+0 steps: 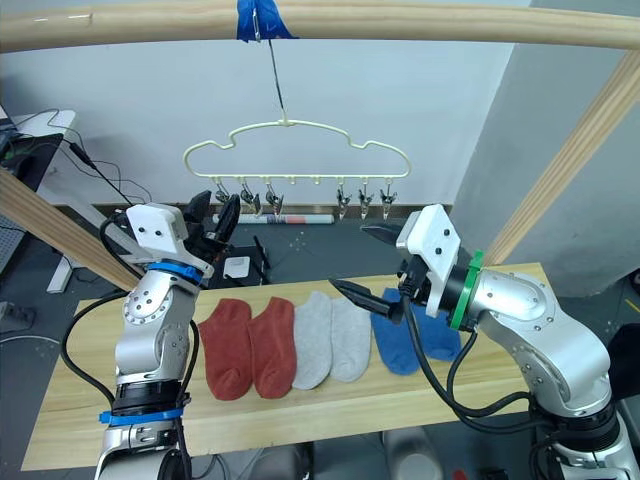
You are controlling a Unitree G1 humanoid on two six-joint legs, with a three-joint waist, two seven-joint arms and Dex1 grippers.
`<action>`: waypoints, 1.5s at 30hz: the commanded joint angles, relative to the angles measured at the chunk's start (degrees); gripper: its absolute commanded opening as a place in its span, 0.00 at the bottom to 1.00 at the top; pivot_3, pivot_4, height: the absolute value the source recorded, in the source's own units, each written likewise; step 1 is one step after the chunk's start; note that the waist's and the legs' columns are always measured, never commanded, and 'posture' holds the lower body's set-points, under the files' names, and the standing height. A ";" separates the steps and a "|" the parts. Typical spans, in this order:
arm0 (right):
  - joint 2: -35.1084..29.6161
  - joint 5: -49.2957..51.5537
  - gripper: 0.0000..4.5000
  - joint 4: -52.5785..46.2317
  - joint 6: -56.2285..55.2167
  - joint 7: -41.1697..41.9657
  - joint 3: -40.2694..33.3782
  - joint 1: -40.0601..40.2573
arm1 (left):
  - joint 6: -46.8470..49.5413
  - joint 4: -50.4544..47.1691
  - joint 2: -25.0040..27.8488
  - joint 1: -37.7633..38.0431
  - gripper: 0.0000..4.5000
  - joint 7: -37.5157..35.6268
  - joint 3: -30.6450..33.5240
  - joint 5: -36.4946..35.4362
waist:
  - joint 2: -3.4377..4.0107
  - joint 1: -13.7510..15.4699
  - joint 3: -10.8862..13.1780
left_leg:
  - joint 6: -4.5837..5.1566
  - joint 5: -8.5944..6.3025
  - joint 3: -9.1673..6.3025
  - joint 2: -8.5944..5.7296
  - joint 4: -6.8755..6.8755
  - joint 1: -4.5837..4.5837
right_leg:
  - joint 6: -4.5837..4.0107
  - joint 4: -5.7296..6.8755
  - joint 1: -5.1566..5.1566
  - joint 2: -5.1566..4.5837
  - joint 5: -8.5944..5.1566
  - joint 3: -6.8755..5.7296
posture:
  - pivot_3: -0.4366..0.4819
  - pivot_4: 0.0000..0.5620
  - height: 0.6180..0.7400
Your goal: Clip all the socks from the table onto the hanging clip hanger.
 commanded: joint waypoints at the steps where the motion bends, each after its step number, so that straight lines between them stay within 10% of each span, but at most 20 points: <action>1: -0.56 0.73 1.00 -1.61 -0.76 0.34 -0.97 0.02 | -1.69 -0.99 -0.10 -1.29 0.56 0.09 -0.10 -0.01 | 0.00 -0.14 0.00 | 0.00 0.00 0.00 0.00 0.00 0.00 | 0.00 0.00 0.00 0.00 0.00 -0.01 | 0.14 0.49 1.00; 8: -1.04 0.40 1.00 -1.23 -1.14 0.57 -0.72 0.03 | -1.68 -0.12 -0.39 -2.27 0.56 -0.31 -0.26 -0.27 | 0.00 -0.41 0.00 | 0.00 0.00 -0.01 0.00 0.00 0.00 | 0.01 0.00 -0.01 0.00 0.00 -0.02 | 0.14 0.49 1.00; 20: -1.07 0.00 1.00 -0.65 -1.52 0.59 -0.43 0.03 | -2.25 -0.18 -0.28 -2.12 0.01 0.21 -0.08 0.39 | 0.00 -0.42 0.00 | 0.00 0.00 -0.01 0.00 0.00 -0.05 | 0.01 -0.01 -0.04 0.00 0.00 -0.02 | 0.14 0.49 1.00; 31: -0.20 -21.83 1.00 19.31 -17.77 -8.15 3.55 18.30 | 1.38 -5.70 3.02 0.27 0.00 -0.42 -0.25 0.95 | -0.13 0.18 0.85 | -0.01 0.00 -0.06 -0.02 0.00 -0.16 | 0.02 -0.02 -0.11 -0.02 -0.01 -0.05 | 0.22 0.56 1.00; 45: 13.72 -31.86 1.00 58.77 -32.03 -18.63 0.58 5.04 | 7.42 -10.58 6.05 1.51 0.00 -1.61 0.45 -0.59 | -0.01 0.96 2.67 | -0.02 0.03 0.01 -0.01 0.01 -0.07 | 0.02 0.26 -0.21 -0.01 0.01 0.07 | 0.29 0.59 1.00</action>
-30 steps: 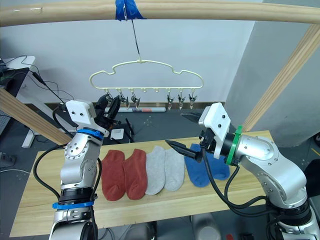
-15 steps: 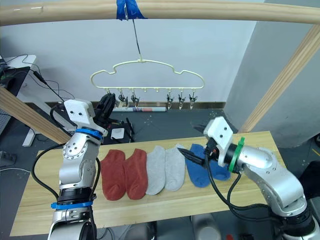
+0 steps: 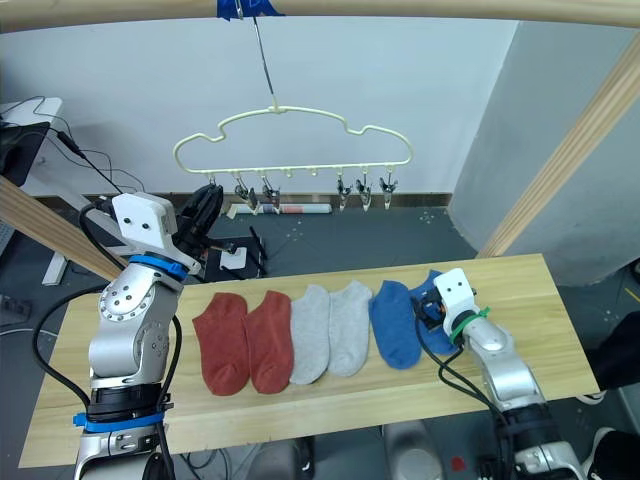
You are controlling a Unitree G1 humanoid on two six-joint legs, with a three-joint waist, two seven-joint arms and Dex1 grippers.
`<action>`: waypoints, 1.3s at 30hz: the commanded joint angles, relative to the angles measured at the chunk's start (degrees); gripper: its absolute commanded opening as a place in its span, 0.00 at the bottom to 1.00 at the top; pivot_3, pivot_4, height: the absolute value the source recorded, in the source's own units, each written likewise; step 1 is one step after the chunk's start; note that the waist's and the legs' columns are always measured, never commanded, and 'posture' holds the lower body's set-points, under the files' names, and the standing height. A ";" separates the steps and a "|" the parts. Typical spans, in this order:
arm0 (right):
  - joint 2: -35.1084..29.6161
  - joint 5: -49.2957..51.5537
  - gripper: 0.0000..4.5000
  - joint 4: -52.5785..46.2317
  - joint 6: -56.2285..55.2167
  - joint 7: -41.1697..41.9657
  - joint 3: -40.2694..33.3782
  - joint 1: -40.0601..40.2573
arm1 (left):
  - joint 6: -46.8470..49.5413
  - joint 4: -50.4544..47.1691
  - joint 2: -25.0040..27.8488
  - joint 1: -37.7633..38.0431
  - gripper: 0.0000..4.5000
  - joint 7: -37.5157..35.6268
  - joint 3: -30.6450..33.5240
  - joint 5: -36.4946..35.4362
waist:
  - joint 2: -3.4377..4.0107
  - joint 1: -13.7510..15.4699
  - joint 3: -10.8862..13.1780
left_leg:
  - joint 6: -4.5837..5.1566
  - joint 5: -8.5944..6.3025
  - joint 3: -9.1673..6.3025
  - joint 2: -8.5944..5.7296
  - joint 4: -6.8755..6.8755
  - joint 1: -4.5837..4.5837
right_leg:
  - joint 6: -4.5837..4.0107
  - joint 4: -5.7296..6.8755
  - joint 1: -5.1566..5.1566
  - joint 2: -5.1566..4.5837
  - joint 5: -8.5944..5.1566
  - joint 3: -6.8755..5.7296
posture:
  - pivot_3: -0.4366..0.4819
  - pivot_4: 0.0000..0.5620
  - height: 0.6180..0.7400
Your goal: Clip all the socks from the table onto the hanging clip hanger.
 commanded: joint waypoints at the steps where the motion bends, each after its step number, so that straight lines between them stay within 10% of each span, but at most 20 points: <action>1: 1.11 -0.54 1.00 4.69 -1.15 -2.08 -2.48 -1.78 | 0.85 -2.10 0.94 0.26 0.00 -0.25 0.53 -0.61 | 0.02 0.41 0.01 | 0.00 0.00 0.00 0.00 0.00 0.00 | 0.00 0.07 -0.01 0.00 0.00 -0.01 | 0.29 0.59 1.00; 9: 3.75 0.17 0.87 6.79 3.34 -2.52 -4.82 -1.32 | 1.91 -2.29 1.52 0.37 0.00 -1.59 0.70 -1.34 | 0.03 0.70 0.02 | -0.01 0.00 -0.01 -0.02 0.02 0.02 | 0.00 0.29 -0.08 -0.02 -0.01 0.00 | 0.30 0.59 1.00; 20: 4.92 -0.15 0.00 2.31 1.79 -0.06 -3.57 0.30 | 7.26 -3.79 3.61 0.16 0.00 -5.53 1.11 -6.25 | 0.03 0.73 0.02 | -0.03 0.01 -0.01 -0.02 0.02 0.12 | 0.03 0.42 -0.05 0.00 -0.03 0.01 | 0.30 0.59 1.00; 29: 4.09 -4.96 0.00 -17.01 2.31 11.61 10.84 -6.89 | 15.02 -6.09 5.78 -1.87 0.00 -6.80 1.41 -11.91 | 0.12 0.55 0.29 | -0.12 0.07 0.02 -0.01 0.02 -0.25 | 0.03 0.63 -0.59 0.02 -0.02 0.05 | 0.31 0.58 1.00; 39: 17.45 -8.58 0.00 -6.10 0.74 11.35 18.92 -21.46 | 18.54 -7.89 5.53 -2.67 0.00 -6.30 0.96 -14.14 | 0.11 1.59 0.28 | -0.15 0.09 -0.06 -0.01 0.01 -0.42 | -0.02 0.53 -0.70 -0.04 0.00 -0.04 | 0.32 0.54 1.00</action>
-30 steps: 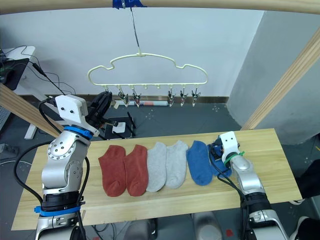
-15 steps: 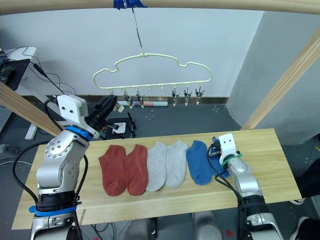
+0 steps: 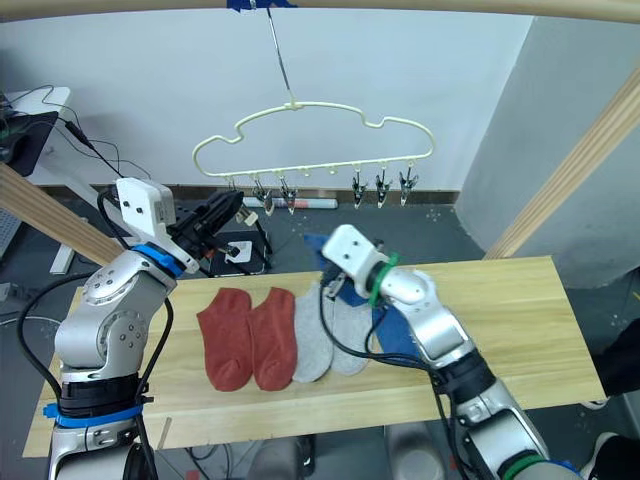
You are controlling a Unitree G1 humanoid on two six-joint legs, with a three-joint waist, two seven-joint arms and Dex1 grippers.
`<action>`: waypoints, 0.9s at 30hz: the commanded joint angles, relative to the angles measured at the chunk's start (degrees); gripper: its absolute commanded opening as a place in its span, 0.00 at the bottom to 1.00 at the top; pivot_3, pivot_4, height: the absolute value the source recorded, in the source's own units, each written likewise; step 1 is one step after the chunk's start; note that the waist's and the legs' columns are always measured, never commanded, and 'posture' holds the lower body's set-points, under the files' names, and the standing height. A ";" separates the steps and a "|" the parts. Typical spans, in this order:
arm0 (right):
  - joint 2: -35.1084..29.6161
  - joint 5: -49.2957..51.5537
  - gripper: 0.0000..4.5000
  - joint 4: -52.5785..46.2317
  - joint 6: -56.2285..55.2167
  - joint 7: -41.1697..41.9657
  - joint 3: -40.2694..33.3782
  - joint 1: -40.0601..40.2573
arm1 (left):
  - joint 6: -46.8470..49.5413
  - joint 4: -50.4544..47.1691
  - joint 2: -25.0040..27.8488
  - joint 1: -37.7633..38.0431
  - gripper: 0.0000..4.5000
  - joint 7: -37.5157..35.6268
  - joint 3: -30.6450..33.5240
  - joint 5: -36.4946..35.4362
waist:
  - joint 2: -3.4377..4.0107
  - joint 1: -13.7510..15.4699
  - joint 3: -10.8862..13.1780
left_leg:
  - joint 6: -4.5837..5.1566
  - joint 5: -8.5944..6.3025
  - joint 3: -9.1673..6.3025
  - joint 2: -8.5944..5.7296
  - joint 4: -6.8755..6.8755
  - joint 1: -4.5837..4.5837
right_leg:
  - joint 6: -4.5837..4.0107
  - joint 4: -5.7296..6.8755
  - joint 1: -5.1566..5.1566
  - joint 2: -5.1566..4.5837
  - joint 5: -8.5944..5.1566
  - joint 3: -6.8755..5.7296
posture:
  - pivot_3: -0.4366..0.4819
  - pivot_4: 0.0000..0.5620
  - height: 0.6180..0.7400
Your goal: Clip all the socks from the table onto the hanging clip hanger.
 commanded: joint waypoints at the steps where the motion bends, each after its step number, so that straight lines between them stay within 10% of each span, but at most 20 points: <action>1: 3.68 -1.25 0.00 3.99 -2.38 -1.43 1.54 -2.31 | 0.40 -2.77 0.09 -0.37 0.00 0.01 0.73 -1.32 | 0.00 0.20 0.00 | 0.00 0.00 0.00 0.00 -0.01 0.00 | 0.00 0.00 -0.02 0.00 0.00 0.00 | 0.32 0.54 1.00; 27: 12.37 -2.20 0.00 13.32 -7.11 -5.28 -2.06 -9.79 | 1.05 -4.64 -1.71 1.92 0.00 1.58 0.31 -2.05 | -0.04 0.45 -0.02 | 0.00 0.00 -0.02 -0.02 0.00 -0.03 | -0.02 0.07 -0.05 -0.06 0.01 -0.07 | 0.32 0.52 1.00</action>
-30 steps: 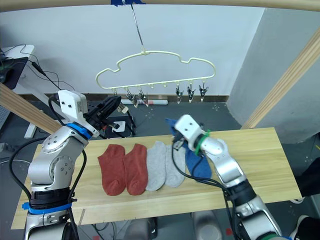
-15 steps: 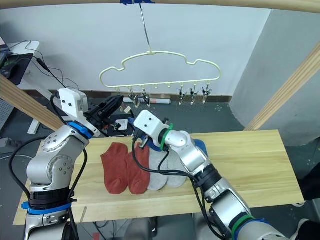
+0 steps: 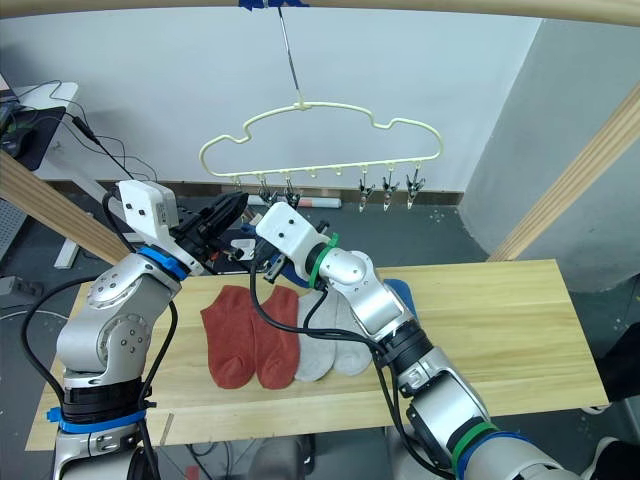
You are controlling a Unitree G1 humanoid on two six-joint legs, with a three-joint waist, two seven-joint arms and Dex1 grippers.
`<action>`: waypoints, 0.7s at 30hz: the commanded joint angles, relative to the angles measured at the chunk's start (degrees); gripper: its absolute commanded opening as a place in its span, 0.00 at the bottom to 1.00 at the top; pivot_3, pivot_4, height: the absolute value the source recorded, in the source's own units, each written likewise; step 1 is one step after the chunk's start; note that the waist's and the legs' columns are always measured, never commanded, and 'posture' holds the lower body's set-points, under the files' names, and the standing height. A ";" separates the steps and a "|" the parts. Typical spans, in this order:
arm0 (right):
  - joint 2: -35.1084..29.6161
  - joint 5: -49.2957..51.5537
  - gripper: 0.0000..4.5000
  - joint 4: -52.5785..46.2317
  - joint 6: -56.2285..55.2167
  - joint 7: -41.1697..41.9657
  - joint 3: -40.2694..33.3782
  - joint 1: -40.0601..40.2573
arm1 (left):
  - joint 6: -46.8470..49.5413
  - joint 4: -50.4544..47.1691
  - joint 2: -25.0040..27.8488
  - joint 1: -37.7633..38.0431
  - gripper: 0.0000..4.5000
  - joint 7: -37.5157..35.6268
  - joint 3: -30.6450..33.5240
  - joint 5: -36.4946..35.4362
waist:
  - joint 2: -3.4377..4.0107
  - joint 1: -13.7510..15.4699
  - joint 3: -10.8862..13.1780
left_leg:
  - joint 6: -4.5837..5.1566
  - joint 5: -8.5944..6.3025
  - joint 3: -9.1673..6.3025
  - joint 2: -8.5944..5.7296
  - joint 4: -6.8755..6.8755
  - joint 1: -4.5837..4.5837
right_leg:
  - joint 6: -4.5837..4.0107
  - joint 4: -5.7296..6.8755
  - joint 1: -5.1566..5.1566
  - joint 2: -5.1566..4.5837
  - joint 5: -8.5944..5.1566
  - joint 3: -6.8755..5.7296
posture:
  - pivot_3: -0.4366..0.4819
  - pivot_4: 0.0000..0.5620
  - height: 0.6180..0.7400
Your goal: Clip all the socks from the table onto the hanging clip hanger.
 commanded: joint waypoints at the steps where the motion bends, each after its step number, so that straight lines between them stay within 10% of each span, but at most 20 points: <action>1: 1.56 0.54 0.00 -1.42 -1.52 -0.61 -0.67 -0.78 | 0.55 -2.44 -0.35 0.86 0.00 0.10 0.42 -1.23 | 0.00 0.00 0.00 | 0.00 0.00 0.00 0.00 0.00 0.00 | 0.00 0.00 0.00 0.00 0.00 0.00 | 0.32 0.52 1.00; 15: 2.46 0.56 0.00 -1.04 -1.66 -0.46 -1.02 -0.92 | 3.79 -3.45 -0.02 2.19 0.88 0.66 2.11 -3.58 | 0.00 0.00 0.00 | 0.00 0.00 -0.01 0.00 0.01 0.00 | -0.01 0.03 0.00 0.00 0.00 -0.01 | 0.32 0.52 1.00; 21: 2.75 0.72 0.00 -0.99 -1.62 -0.42 -1.08 -0.90 | 5.12 -4.06 1.39 3.06 0.88 0.21 3.15 -5.04 | 0.00 -0.01 0.00 | 0.00 0.00 -0.01 0.01 0.01 0.00 | -0.01 0.04 -0.01 0.00 0.00 -0.03 | 0.32 0.52 1.00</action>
